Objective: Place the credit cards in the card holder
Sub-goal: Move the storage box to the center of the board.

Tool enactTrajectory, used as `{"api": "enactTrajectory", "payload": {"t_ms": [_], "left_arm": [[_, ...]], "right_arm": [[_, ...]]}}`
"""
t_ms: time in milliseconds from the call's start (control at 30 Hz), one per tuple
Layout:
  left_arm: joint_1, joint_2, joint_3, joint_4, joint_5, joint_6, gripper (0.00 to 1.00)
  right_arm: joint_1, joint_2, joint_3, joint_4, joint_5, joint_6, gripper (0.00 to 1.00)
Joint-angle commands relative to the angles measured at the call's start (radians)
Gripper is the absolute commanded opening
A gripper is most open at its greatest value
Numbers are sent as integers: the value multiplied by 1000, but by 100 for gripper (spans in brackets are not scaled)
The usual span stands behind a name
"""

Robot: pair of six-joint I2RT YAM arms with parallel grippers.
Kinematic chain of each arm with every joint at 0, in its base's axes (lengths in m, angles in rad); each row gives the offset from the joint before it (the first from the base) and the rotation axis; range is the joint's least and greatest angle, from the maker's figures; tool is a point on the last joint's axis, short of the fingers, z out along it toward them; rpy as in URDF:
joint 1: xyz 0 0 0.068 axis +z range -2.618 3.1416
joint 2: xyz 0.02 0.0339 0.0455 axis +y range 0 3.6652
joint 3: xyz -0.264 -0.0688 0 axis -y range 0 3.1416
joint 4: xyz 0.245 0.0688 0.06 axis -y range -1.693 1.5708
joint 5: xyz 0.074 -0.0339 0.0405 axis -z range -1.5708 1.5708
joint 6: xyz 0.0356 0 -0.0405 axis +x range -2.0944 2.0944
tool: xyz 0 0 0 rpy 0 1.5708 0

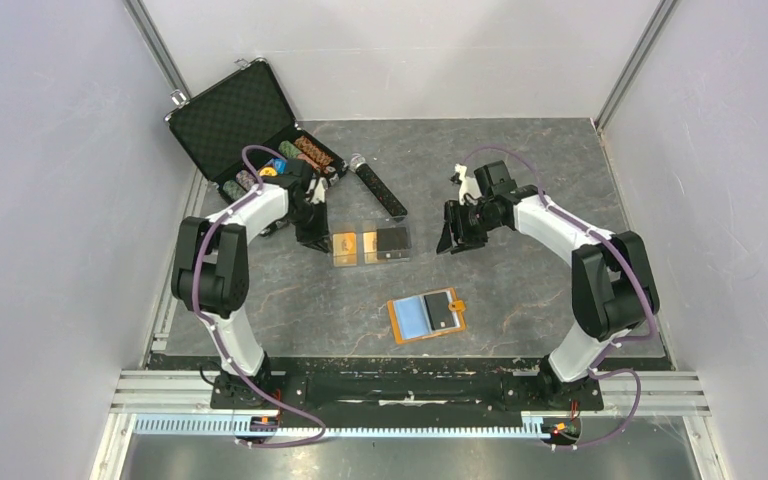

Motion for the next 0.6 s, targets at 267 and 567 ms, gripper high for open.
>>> {"api": "enactTrajectory", "payload": {"t_ms": [267, 567], "left_arm": [[-236, 42, 31, 196, 65, -308, 18], [-336, 47, -27, 349, 150, -486, 40]], "right_arm": [[15, 43, 140, 47, -80, 65, 46], [89, 126, 171, 89, -60, 77, 46]]}}
